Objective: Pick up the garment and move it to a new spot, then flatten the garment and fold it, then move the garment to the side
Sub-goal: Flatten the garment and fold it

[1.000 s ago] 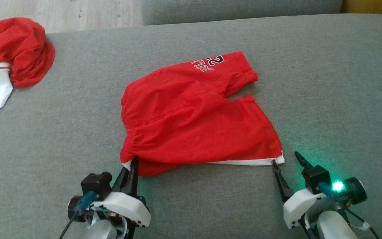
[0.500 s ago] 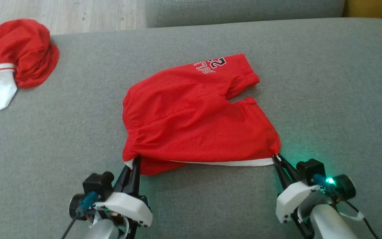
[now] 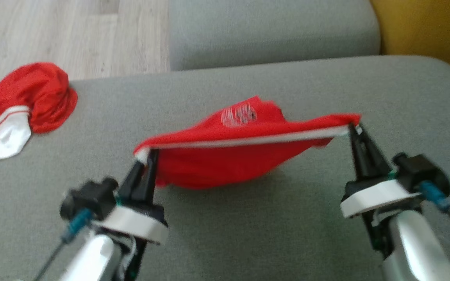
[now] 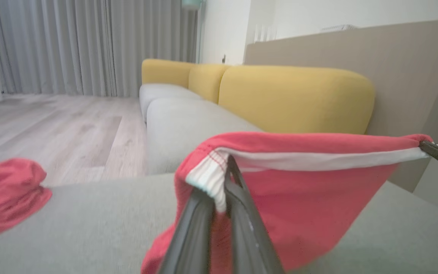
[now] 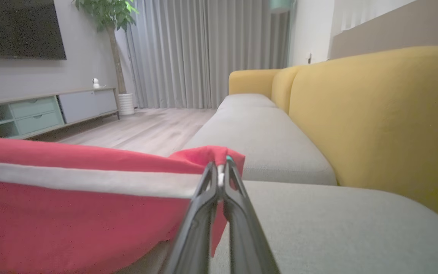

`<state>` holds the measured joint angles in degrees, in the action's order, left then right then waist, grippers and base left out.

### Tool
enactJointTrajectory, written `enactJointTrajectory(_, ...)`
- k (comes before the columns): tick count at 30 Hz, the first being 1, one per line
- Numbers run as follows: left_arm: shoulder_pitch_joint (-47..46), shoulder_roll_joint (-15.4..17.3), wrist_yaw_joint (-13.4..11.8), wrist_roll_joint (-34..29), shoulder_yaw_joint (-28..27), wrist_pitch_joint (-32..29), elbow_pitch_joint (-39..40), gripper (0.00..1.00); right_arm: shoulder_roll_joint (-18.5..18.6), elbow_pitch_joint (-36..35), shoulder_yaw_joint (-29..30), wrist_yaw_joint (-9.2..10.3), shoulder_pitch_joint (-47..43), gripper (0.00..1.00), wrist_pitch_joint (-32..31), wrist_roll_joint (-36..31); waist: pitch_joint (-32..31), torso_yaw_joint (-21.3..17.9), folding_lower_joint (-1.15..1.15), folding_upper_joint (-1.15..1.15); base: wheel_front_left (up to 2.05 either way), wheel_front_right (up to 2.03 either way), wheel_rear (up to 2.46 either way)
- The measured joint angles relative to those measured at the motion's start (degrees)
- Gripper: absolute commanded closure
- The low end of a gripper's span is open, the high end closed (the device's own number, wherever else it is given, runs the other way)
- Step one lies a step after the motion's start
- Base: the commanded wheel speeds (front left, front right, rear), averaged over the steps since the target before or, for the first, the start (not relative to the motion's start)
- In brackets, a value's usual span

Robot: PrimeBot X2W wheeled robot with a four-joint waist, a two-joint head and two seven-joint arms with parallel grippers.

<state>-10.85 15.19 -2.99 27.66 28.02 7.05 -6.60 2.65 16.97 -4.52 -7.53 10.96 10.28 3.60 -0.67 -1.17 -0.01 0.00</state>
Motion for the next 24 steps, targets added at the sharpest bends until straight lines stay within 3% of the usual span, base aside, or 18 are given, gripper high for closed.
enactJointTrajectory(7,-7.45,6.1,0.08,-1.62,-1.46,-7.77,17.34,1.0,0.0,-19.06,3.19,0.0,-1.36,1.0,-6.28,0.34,-2.99,-0.66,0.0,0.0,0.0,0.0,0.0)
enactJointTrajectory(13,-15.58,8.09,1.09,-1.12,-2.45,-15.49,25.41,1.0,0.0,-32.27,5.23,0.0,-1.24,1.0,-13.21,0.38,-2.52,-1.38,0.0,0.0,0.0,0.0,0.0)
enactJointTrajectory(20,-21.28,8.16,2.77,1.35,-2.29,-20.54,23.1,1.0,0.0,-32.71,6.88,0.0,0.46,1.0,-18.95,1.32,0.58,-2.16,0.0,0.0,0.0,0.0,0.0)
enactJointTrajectory(24,-27.28,8.11,4.81,2.01,-2.22,-22.37,17.94,1.0,0.64,-27.78,5.79,0.0,8.29,1.0,-19.87,-0.42,5.0,-2.66,0.01,0.0,0.0,0.0,0.0)
